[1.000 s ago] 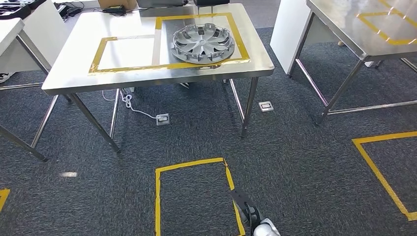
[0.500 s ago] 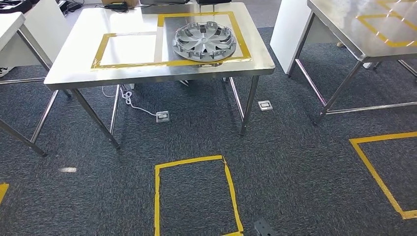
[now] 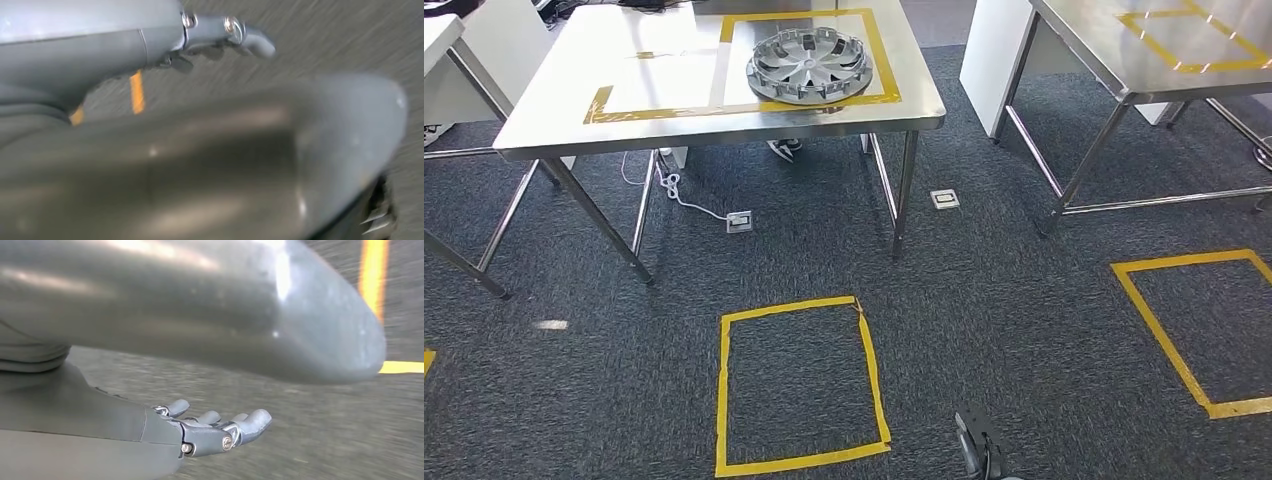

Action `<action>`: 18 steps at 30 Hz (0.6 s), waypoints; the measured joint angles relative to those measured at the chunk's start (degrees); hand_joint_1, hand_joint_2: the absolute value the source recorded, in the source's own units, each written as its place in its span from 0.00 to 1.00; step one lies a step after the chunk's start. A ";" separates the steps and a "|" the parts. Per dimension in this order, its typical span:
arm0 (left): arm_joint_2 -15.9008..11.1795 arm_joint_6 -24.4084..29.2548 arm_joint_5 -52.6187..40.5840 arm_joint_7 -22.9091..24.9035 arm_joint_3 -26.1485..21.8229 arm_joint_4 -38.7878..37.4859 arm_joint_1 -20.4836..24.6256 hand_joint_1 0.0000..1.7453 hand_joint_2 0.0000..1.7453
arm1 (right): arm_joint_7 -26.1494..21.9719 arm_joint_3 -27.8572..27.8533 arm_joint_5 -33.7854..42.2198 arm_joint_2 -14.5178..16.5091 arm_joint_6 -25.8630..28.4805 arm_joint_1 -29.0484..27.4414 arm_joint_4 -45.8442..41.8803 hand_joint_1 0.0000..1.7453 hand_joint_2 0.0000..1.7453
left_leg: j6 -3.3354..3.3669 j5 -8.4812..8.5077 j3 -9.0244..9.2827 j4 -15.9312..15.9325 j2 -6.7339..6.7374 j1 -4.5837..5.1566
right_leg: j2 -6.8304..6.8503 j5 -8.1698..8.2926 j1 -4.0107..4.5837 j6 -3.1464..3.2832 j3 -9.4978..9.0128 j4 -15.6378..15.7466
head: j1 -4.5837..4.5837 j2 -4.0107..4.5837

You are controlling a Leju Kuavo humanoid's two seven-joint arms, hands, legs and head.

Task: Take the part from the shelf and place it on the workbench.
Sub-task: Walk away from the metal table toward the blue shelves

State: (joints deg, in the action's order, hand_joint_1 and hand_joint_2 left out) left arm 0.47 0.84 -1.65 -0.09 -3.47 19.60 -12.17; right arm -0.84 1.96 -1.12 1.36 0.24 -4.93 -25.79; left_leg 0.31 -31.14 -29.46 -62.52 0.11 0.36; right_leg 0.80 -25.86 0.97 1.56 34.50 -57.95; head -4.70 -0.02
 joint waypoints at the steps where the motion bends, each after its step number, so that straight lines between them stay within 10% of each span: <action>1: -0.15 -0.09 0.24 0.00 0.19 -0.41 -0.48 0.00 0.00 | 0.03 -0.09 0.18 -0.08 -0.02 0.22 -0.59 0.00 0.00 | 0.39 -0.55 2.80 3.27 0.32 0.56 | 0.00 0.33 0.20 -0.21 0.11 -0.04 | 0.03 0.00; 6: -0.20 -0.49 1.46 -0.10 1.10 5.97 4.51 0.00 0.00 | 1.03 -0.33 1.07 -0.52 -0.09 -4.85 5.44 0.00 0.00 | 1.49 -0.22 3.11 6.07 -0.61 0.84 | 0.73 -0.97 0.15 -1.45 -0.02 -0.82 | 0.16 0.00; 8: -0.14 -0.51 1.61 -0.16 1.21 7.25 6.09 0.00 0.00 | 0.99 -0.38 1.12 -0.60 -0.07 -7.19 6.65 0.00 0.00 | 1.23 -0.22 2.63 5.91 -0.63 1.07 | -0.05 -3.18 0.04 -0.12 0.02 -1.17 | -0.19 0.00; 10: -0.09 -0.51 1.65 -0.05 1.30 6.33 5.65 0.00 0.00 | 0.78 -0.46 1.12 -0.73 -0.04 -7.01 5.81 0.00 0.00 | 1.17 -0.02 2.59 5.81 0.86 1.22 | -0.13 -0.83 -0.07 1.04 0.24 -0.52 | -0.26 0.00; 13: -0.09 -0.61 1.65 0.15 1.60 5.18 4.18 0.00 0.00 | 0.71 -0.74 1.12 -0.83 -0.09 -5.63 4.92 0.00 0.00 | 1.56 0.15 2.31 5.46 2.26 1.22 | 0.09 2.63 -0.16 -0.71 0.57 0.42 | -0.23 0.00; 18: -0.15 -0.68 1.65 0.04 1.72 4.88 3.75 0.00 0.00 | 0.74 -1.02 1.11 -0.83 -0.15 -5.48 4.90 0.00 0.00 | 1.92 0.49 2.04 5.32 1.77 1.48 | 0.90 3.08 -0.32 -1.34 0.62 0.73 | -0.21 0.00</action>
State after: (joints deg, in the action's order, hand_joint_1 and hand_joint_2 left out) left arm 0.32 0.15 -0.01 -0.04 -1.75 24.48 -8.42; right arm -0.10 0.94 0.00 0.52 0.09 -10.41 -20.88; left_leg 2.24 -30.65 -27.42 -57.20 1.88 1.84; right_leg 1.70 -22.77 0.65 0.21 35.12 -57.22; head -4.92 -0.02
